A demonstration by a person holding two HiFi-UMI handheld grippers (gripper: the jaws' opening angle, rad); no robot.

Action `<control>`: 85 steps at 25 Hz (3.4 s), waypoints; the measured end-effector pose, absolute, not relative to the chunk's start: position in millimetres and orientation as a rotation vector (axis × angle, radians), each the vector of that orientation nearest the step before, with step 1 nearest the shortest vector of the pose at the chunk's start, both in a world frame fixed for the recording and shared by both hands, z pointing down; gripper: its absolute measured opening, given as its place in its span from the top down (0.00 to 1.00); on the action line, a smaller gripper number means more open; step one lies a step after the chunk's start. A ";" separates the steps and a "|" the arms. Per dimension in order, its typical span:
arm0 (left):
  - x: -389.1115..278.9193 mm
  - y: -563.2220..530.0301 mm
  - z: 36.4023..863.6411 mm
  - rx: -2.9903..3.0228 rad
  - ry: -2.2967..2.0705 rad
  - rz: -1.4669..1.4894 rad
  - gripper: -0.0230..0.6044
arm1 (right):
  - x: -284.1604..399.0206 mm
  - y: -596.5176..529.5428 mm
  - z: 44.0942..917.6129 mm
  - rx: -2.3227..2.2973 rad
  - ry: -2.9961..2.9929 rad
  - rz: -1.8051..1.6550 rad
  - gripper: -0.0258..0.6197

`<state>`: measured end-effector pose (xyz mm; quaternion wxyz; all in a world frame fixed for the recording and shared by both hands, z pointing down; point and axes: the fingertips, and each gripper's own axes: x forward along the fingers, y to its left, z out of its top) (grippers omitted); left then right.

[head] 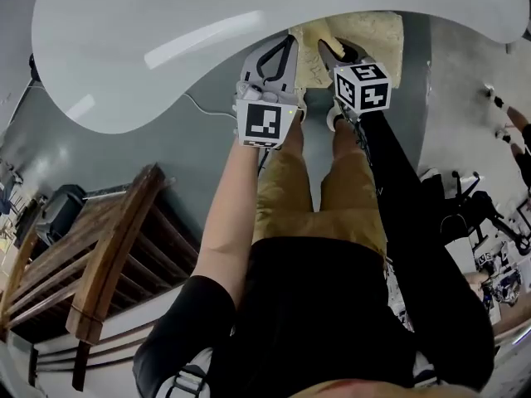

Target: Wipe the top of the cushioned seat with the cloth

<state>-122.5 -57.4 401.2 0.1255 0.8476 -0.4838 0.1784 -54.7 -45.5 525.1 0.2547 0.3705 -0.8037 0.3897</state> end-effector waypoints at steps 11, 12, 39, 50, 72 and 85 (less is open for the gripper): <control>-151.0 -44.1 439.7 2.465 -1.331 0.573 0.96 | -115.0 -38.4 627.9 0.945 -1.975 1.366 0.87; -149.7 -45.2 440.8 2.461 -1.329 0.571 0.96 | -108.3 -39.6 634.1 0.967 -1.943 1.366 0.87; -19.2 -83.3 432.1 2.513 -1.250 0.545 0.96 | 179.1 -97.5 646.9 1.328 -1.691 1.213 0.87; 29.5 -101.6 416.9 2.482 -1.395 0.570 0.96 | 293.4 -109.8 650.4 1.433 -1.532 1.149 0.87; -74.5 -70.3 412.1 2.429 -1.512 0.578 0.96 | 111.3 -88.5 577.6 1.288 -1.994 1.092 0.87; -159.6 -32.2 413.0 2.357 -1.569 0.594 0.96 | -108.8 -13.6 617.2 0.872 -1.968 1.304 0.87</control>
